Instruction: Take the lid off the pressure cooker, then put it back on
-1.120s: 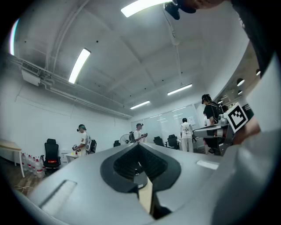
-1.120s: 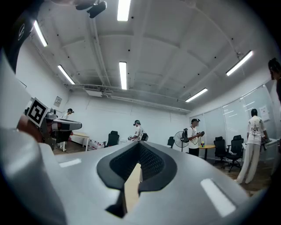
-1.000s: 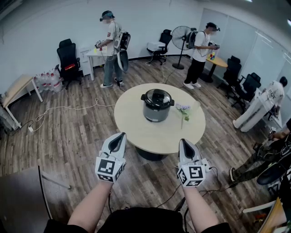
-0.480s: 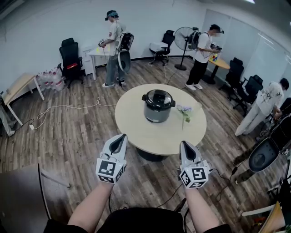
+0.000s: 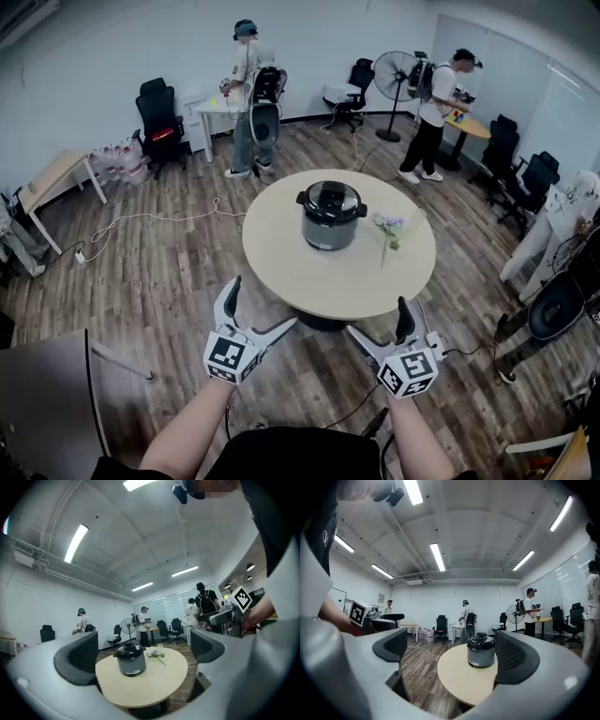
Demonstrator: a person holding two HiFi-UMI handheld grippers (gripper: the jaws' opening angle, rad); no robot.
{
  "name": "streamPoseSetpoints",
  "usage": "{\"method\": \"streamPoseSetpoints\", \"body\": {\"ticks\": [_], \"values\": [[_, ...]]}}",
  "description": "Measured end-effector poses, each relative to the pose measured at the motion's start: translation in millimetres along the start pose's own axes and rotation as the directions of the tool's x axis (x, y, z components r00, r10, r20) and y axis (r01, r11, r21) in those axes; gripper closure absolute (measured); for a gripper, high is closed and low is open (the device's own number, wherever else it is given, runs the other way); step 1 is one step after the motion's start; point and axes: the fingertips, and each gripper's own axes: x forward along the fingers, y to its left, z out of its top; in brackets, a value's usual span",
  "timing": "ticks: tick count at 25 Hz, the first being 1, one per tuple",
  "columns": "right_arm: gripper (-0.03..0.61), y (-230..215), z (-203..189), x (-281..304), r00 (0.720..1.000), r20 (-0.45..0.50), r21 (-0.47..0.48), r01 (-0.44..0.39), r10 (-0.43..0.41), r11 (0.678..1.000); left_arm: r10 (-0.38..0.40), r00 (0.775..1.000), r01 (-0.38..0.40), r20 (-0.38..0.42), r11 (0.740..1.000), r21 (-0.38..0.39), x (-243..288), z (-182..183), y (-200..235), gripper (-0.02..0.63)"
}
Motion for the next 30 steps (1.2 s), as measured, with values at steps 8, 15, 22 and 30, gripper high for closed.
{"method": "streamPoseSetpoints", "body": {"ticks": [8, 15, 22, 30], "values": [[-0.002, -54, -19, -24, 1.0, 0.019, 0.053, 0.023, -0.024, 0.998, 0.0, 0.995, -0.003, -0.098, 0.999, -0.037, 18, -43, -30, 0.026], [0.0, -99, -24, 17, 0.999, 0.001, 0.04, 0.039, -0.039, 0.998, 0.015, 0.992, -0.023, -0.123, 0.998, -0.06, 69, -75, -6, 0.026], [0.002, -149, -42, 125, 0.996, -0.079, -0.004, 0.043, -0.043, 0.999, -0.028, 0.987, 0.011, -0.157, 0.994, -0.106, 177, -138, 57, 0.026], [0.002, -215, -53, 296, 0.98, -0.191, -0.018, 0.05, -0.053, 0.999, -0.158, 0.957, 0.119, -0.244, 0.979, -0.166, 325, -234, 132, 0.026]]}}
